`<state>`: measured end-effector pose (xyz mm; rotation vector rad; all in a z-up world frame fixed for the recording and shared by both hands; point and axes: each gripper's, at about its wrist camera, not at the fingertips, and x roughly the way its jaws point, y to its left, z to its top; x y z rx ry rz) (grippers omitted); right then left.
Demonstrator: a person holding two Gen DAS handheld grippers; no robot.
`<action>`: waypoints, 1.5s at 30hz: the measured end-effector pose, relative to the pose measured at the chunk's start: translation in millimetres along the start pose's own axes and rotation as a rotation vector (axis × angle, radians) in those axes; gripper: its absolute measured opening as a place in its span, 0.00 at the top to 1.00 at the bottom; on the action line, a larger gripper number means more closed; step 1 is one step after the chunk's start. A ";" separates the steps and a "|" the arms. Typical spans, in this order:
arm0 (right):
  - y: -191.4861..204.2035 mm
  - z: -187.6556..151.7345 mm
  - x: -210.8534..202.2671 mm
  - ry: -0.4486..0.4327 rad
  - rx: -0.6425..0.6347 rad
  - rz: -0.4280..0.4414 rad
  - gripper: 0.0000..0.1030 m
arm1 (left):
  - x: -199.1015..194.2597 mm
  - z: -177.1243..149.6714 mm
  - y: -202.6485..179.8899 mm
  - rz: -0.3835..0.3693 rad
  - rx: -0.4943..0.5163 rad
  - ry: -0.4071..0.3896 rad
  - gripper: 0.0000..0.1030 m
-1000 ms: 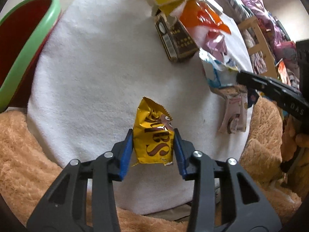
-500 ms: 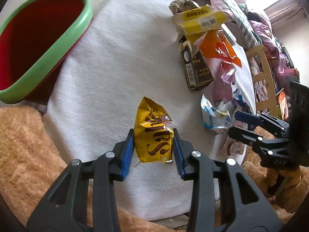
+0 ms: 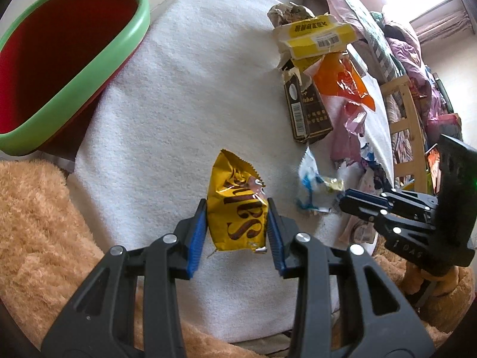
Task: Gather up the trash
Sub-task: 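Carry the gold wrapper and blue-white wrapper to the red bin with both tools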
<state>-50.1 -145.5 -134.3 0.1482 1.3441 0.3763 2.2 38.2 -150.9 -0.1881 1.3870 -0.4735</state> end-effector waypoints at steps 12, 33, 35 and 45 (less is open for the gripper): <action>4.9 7.0 -25.6 -0.067 0.008 0.042 0.93 | -4.9 2.0 7.2 -0.001 -0.026 -0.012 0.65; 17.9 14.6 17.9 0.031 -0.070 -0.022 0.69 | -3.7 2.5 12.6 -0.004 -0.045 -0.016 0.65; 15.0 15.6 10.6 0.006 -0.043 0.007 0.71 | -6.4 3.3 14.2 -0.008 -0.052 -0.027 0.65; 32.1 56.6 -26.2 -0.124 0.006 0.095 0.75 | -57.8 27.8 44.9 0.060 -0.094 -0.209 0.65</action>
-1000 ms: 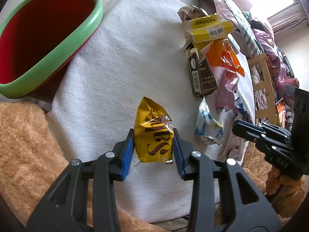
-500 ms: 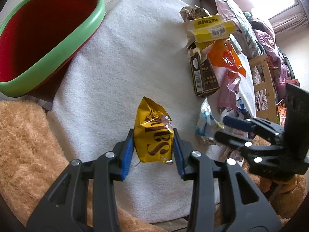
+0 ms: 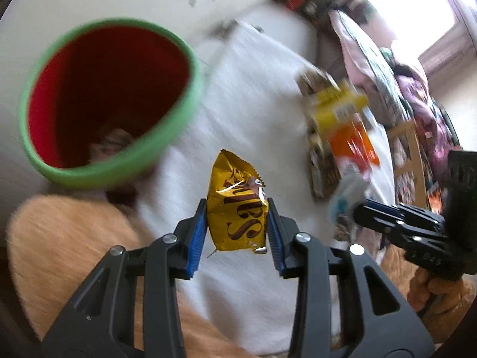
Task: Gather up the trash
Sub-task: 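Carry the gold wrapper and blue-white wrapper to the red bin with both tools, then open both tools over the red bin to drop the wrappers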
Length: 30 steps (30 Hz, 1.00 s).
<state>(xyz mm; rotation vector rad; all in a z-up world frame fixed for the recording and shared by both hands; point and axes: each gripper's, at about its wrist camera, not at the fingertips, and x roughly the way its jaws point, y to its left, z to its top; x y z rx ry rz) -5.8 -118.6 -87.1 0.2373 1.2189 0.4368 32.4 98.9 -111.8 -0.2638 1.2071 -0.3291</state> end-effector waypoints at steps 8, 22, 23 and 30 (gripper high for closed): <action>76.9 70.6 22.8 -0.058 -0.085 0.102 0.75 | -34.3 38.6 64.2 0.073 -0.147 -0.121 0.65; 157.5 114.1 72.4 -0.074 -0.254 0.006 0.65 | -28.4 59.7 112.2 0.114 -0.226 -0.137 0.48; 157.3 114.5 72.1 -0.080 -0.259 0.003 0.62 | -28.4 58.2 112.5 0.113 -0.230 -0.139 0.48; 152.7 110.7 64.7 -0.104 -0.280 -0.007 0.54 | -28.7 52.3 108.3 0.125 -0.222 -0.137 0.43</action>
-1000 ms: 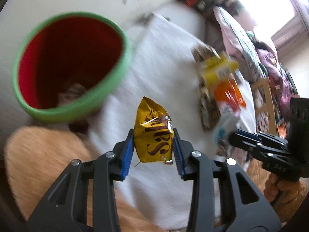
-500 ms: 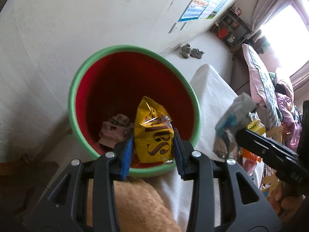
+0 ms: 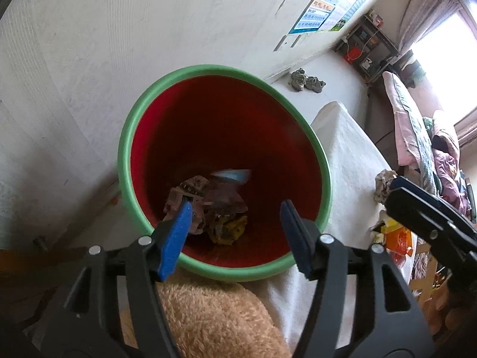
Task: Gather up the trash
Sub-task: 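Open both tools over the red bin to drop the wrappers, then grasp the blue foil wrapper with the right tool while the left tool grasps the pink strawberry cartons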
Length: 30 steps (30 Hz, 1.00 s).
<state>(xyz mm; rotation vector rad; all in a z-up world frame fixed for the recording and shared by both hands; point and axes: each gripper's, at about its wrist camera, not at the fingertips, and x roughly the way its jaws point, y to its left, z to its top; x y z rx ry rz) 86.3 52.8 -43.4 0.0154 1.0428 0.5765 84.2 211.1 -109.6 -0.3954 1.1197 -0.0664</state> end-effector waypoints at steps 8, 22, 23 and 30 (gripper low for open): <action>-42.2 -34.3 -49.6 -0.040 0.101 -0.001 0.49 | -3.5 -16.4 -27.5 -0.023 0.054 0.014 0.43; -210.8 -213.7 -142.9 0.138 0.402 -0.357 0.41 | 25.9 -78.8 -131.7 -0.103 0.266 0.172 0.43; -216.6 -223.5 -144.8 0.143 0.433 -0.350 0.41 | 27.6 -81.2 -138.3 -0.110 0.275 0.180 0.43; -234.0 -272.9 -131.2 0.169 0.621 -0.309 0.64 | 40.0 -133.3 -218.1 -0.218 0.503 0.321 0.43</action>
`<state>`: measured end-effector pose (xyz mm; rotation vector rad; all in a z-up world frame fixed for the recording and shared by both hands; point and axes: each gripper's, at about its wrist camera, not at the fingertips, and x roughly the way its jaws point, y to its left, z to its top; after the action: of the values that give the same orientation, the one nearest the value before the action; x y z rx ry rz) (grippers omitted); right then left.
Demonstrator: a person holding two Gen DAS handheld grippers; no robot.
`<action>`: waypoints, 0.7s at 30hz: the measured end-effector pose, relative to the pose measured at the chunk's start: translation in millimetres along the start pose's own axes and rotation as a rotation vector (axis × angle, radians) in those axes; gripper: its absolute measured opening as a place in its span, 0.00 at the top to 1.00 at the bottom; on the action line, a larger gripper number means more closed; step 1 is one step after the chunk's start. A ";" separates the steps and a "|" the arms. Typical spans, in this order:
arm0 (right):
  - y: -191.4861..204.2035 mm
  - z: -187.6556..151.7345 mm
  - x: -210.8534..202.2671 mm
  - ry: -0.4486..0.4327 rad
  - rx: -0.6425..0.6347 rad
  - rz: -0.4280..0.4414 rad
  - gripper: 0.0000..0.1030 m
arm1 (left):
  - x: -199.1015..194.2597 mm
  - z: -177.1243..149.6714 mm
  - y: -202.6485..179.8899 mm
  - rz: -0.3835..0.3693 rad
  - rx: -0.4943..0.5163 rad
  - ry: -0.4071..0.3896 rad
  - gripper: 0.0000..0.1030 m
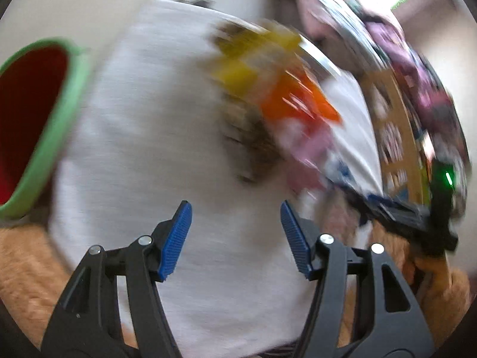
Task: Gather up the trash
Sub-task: 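Grasp the blue foil wrapper with the right tool while the left tool grasps the pink strawberry cartons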
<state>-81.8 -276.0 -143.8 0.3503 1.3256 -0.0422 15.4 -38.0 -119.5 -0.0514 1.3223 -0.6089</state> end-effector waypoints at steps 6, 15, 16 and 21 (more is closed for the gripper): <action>-17.3 0.1 -17.3 -0.104 0.069 -0.009 0.75 | 39.8 -10.5 -80.9 -0.106 0.201 0.143 0.40; -51.6 -8.0 -25.2 -0.182 0.208 -0.020 0.75 | 90.8 -16.2 -136.1 -0.115 0.307 0.276 0.37; -52.8 -4.0 -25.6 -0.180 0.209 -0.018 0.75 | 93.1 -15.8 -138.2 -0.108 0.309 0.277 0.37; -46.9 0.5 -22.9 -0.179 0.180 -0.022 0.75 | 108.1 -18.9 -143.4 -0.082 0.334 0.297 0.37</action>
<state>-97.7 -324.5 -132.4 0.4736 1.1504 -0.2079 -44.9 -201.3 -167.4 0.2678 1.4916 -0.9268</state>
